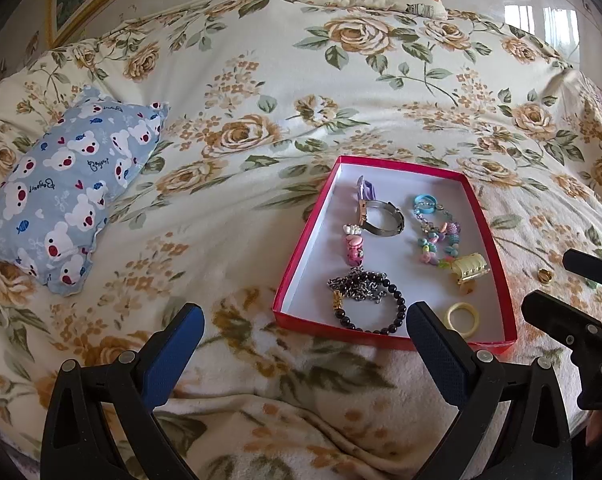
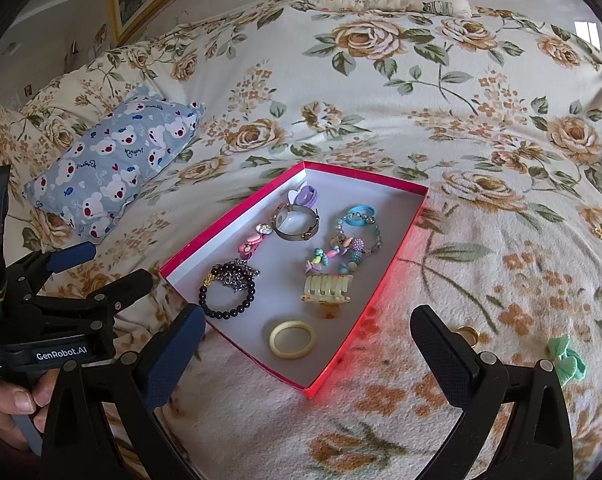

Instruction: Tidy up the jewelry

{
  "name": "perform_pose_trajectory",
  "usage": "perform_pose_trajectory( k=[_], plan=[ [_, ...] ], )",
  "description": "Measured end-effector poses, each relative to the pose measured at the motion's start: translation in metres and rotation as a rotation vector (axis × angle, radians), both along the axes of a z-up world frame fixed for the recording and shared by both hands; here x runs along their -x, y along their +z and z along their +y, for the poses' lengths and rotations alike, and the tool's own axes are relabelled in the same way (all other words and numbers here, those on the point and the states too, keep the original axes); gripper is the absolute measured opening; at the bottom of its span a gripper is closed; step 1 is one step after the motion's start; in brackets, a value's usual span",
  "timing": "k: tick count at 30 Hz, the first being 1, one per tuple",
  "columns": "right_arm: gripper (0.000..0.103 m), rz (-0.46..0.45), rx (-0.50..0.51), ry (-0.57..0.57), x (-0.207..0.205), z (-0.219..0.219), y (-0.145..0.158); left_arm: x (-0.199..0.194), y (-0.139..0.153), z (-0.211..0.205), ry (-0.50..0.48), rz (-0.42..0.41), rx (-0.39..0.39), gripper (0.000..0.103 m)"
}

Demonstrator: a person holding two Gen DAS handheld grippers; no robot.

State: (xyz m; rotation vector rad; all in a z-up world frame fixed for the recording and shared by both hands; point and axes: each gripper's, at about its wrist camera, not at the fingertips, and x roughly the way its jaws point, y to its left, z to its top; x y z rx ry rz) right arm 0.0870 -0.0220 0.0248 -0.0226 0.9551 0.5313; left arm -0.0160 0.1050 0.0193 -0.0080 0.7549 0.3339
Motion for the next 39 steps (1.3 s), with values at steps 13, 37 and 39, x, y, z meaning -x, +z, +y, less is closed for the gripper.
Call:
perform_pose_trajectory(
  k=[13,37,39],
  plan=[
    [0.103,0.018,-0.001,-0.007,-0.001,-0.0023,-0.0039,-0.0022,0.0001,0.0034,-0.001,0.006,0.015,0.102],
    [0.103,0.013,-0.003,-0.009,-0.0011,-0.0047,0.0,-0.0031,-0.0016,0.0018,-0.01,0.01,0.027,0.102],
    [0.103,0.012,-0.003,-0.007,-0.0012,-0.0049,0.0003,-0.0031,-0.001,0.0014,-0.01,0.01,0.025,0.102]
  ],
)
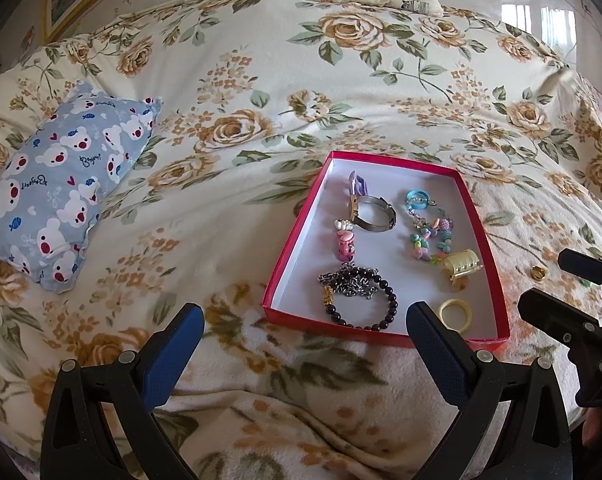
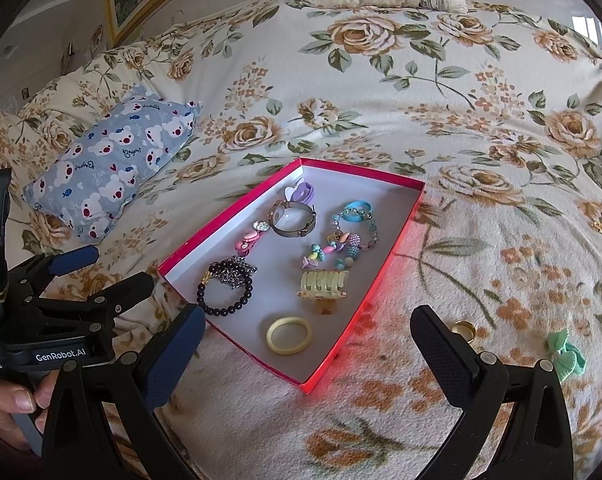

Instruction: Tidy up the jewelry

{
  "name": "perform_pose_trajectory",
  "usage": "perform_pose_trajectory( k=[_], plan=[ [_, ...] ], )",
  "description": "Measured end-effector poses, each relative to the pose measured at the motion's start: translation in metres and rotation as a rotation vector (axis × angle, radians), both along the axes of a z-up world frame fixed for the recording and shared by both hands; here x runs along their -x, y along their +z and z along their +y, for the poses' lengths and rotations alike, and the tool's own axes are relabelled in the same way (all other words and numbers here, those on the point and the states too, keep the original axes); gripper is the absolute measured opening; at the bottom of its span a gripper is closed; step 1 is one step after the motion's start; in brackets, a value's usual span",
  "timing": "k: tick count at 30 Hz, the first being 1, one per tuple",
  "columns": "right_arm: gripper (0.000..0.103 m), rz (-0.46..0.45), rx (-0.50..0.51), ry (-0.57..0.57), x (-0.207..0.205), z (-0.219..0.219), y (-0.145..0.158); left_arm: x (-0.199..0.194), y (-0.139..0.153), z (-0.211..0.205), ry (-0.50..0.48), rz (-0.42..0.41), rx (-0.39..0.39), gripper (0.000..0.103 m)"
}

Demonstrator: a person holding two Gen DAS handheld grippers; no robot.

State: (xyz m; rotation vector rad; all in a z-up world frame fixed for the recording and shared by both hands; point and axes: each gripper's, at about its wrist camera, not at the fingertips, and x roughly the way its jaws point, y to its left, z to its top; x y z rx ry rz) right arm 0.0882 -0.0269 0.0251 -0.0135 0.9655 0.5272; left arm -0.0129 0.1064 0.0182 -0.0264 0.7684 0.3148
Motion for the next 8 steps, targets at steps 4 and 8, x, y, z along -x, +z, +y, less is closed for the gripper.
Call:
perform_pose_trajectory(
  k=[4,8],
  plan=[
    [0.103,0.001,0.002,0.006,0.0013,0.001,-0.001,-0.0001,-0.0002,0.0,0.0,0.002,0.0,0.102],
    [0.103,0.001,0.002,0.008,0.0024,0.0016,-0.0015,0.0004,0.0024,-0.0007,-0.003,0.0,0.008,0.102]
  ],
)
